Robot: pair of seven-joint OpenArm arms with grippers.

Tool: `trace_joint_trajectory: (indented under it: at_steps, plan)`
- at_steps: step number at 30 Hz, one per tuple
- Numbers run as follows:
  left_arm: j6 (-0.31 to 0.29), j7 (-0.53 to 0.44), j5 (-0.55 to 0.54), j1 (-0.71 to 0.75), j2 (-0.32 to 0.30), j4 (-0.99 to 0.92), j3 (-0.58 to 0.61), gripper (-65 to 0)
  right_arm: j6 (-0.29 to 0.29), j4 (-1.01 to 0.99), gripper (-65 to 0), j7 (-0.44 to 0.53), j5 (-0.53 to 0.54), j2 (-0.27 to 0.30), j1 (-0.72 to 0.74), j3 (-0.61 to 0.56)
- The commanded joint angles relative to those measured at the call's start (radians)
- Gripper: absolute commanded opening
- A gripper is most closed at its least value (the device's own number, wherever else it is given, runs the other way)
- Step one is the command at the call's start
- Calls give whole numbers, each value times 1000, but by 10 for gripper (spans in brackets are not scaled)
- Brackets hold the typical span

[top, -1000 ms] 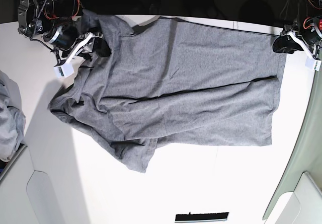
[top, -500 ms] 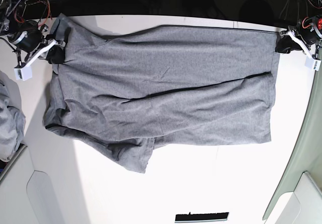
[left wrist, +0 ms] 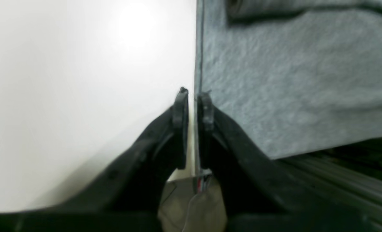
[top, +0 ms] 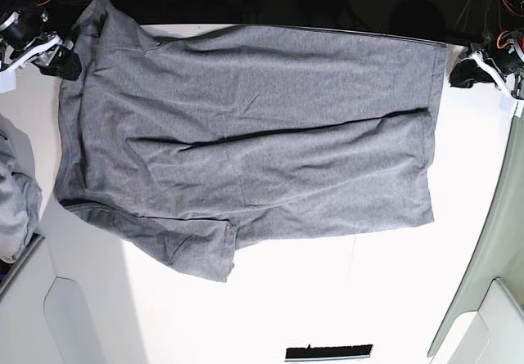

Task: Layout the t-shirt on the table in an organized manner, then fold the t-shirt properly
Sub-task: 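Release the shirt and move both grippers onto its surface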

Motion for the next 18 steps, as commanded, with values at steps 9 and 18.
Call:
trace_joint_trajectory:
  at_steps: [9,18]
  plan:
    - [-9,-14,-125,-56,-103,122,-8,-526,8,19,-540,31,-20,15,200,-21]
    - [53,-195,119,-297,-95,119,60,-650,22,18,-650,40,-82,-14,243,-306]
